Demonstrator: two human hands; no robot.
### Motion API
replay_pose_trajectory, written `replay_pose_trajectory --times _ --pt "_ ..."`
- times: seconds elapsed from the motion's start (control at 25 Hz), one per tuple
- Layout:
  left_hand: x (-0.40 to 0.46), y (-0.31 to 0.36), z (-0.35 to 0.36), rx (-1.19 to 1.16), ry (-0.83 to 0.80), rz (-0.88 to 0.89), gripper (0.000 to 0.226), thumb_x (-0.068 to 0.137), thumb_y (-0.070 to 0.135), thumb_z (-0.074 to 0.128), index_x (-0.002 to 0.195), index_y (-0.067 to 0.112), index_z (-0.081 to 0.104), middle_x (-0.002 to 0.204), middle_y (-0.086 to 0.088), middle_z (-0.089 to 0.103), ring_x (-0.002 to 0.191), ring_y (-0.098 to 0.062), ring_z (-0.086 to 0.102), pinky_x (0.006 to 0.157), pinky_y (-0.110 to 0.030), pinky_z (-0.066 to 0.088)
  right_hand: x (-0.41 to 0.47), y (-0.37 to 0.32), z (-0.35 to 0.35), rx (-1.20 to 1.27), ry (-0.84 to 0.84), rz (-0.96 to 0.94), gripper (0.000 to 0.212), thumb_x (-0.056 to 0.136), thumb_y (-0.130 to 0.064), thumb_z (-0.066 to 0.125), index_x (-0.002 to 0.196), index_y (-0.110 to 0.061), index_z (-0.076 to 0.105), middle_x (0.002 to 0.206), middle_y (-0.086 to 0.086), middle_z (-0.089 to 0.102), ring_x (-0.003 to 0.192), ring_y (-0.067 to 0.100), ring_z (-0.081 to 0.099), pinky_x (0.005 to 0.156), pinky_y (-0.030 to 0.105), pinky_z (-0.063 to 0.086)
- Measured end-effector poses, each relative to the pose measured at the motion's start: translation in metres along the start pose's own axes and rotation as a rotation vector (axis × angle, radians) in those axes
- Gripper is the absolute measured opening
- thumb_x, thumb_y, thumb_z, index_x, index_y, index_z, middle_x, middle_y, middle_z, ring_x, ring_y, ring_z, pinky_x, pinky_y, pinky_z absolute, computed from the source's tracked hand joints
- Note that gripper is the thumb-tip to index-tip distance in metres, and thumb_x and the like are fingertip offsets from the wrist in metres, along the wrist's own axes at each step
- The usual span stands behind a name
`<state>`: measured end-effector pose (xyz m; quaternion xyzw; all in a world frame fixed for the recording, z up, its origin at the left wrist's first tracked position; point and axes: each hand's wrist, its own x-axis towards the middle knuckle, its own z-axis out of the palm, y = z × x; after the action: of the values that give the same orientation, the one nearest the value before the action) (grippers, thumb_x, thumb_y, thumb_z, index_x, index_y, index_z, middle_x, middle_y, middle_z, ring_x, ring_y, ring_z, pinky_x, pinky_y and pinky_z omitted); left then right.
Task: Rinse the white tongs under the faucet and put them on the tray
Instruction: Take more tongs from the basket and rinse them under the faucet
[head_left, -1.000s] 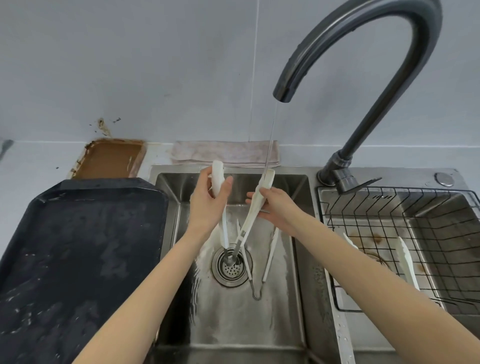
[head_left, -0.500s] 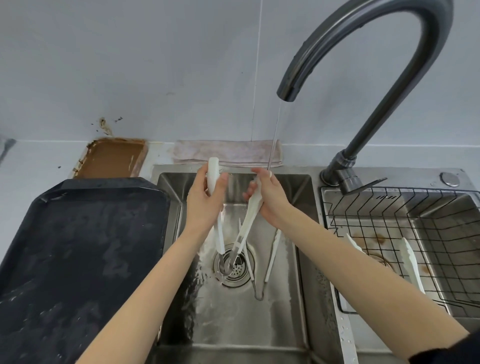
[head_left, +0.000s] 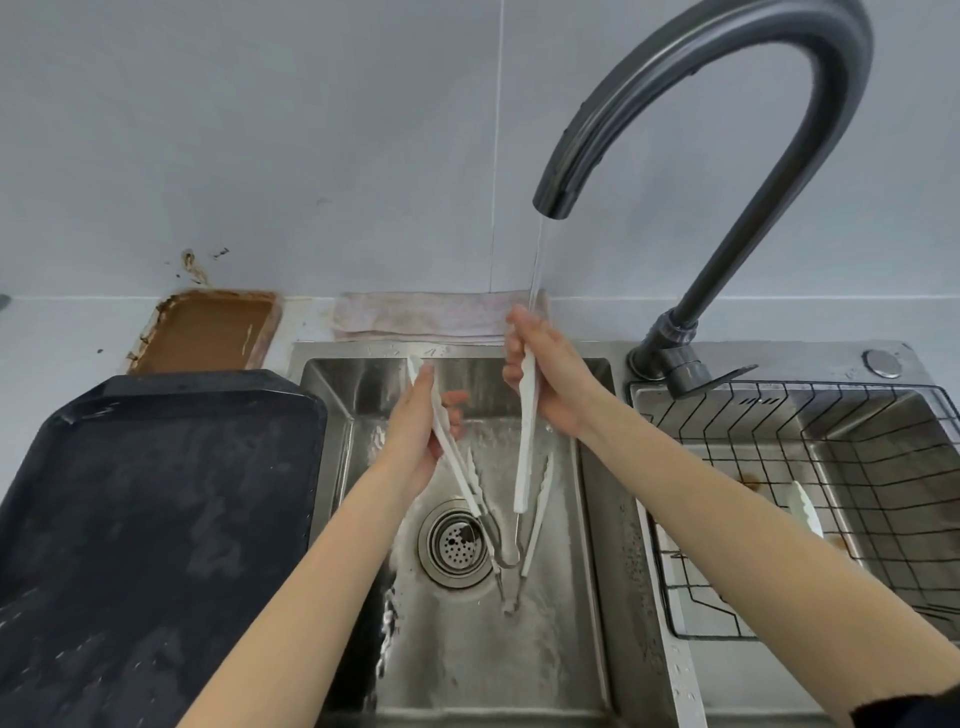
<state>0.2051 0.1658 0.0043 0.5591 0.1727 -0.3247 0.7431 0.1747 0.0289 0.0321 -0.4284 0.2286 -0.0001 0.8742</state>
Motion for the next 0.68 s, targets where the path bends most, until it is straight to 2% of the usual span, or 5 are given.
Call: replay_pose_trajectory --times 0.12,0.24,0.4,0.56,0.68 --pt "0.002 -0.009 0.013 -0.116 -0.080 -0.137 0.029 0.098 0.038 0.035 0.114 0.015 0.040 0.077 -0.003 0.050 0.033 -0.004 0.043 0.035 -0.014 0.036 -0.001 -0.012 0.003 0.127 -0.017 0.033 0.021 0.097 -0.024 0.044 0.079 -0.017 0.053 0.047 -0.009 0.055 0.041 0.002 0.052 0.044 0.012 0.047" --pt "0.000 -0.017 0.020 -0.232 -0.125 -0.193 0.026 0.098 0.038 0.034 0.107 0.015 0.043 0.081 -0.006 0.053 0.034 -0.005 0.046 0.035 -0.013 0.036 0.000 -0.021 0.013 0.014 0.025 0.081 0.034 0.098 -0.035 0.036 0.073 -0.017 0.050 0.039 -0.008 0.050 0.031 0.002 0.043 0.036 0.012 0.040" --pt "0.002 -0.016 0.019 -0.257 -0.091 -0.207 0.027 0.097 0.038 0.035 0.097 0.015 0.047 0.083 -0.005 0.053 0.047 -0.007 0.043 0.037 -0.014 0.038 -0.002 -0.025 0.019 -0.106 0.134 0.102 0.043 0.099 -0.040 0.027 0.074 -0.015 0.051 0.038 -0.007 0.049 0.030 0.003 0.042 0.035 0.012 0.038" --pt "0.000 -0.012 0.024 -0.229 -0.097 -0.232 0.028 0.098 0.038 0.034 0.093 0.015 0.049 0.083 -0.004 0.052 0.056 -0.008 0.040 0.038 -0.012 0.040 -0.010 -0.013 0.013 -0.437 0.277 -0.040 0.029 0.097 -0.038 0.037 0.079 -0.021 0.053 0.061 0.000 0.053 0.052 0.012 0.053 0.054 0.025 0.048" --pt "-0.002 -0.011 0.027 -0.177 -0.074 -0.237 0.023 0.098 0.034 0.037 0.108 0.014 0.043 0.086 -0.006 0.054 0.060 -0.012 0.046 0.045 -0.019 0.045 -0.017 -0.012 0.004 -0.518 0.368 -0.208 0.014 0.094 -0.034 0.045 0.087 -0.023 0.050 0.071 -0.003 0.052 0.061 0.013 0.053 0.063 0.029 0.049"
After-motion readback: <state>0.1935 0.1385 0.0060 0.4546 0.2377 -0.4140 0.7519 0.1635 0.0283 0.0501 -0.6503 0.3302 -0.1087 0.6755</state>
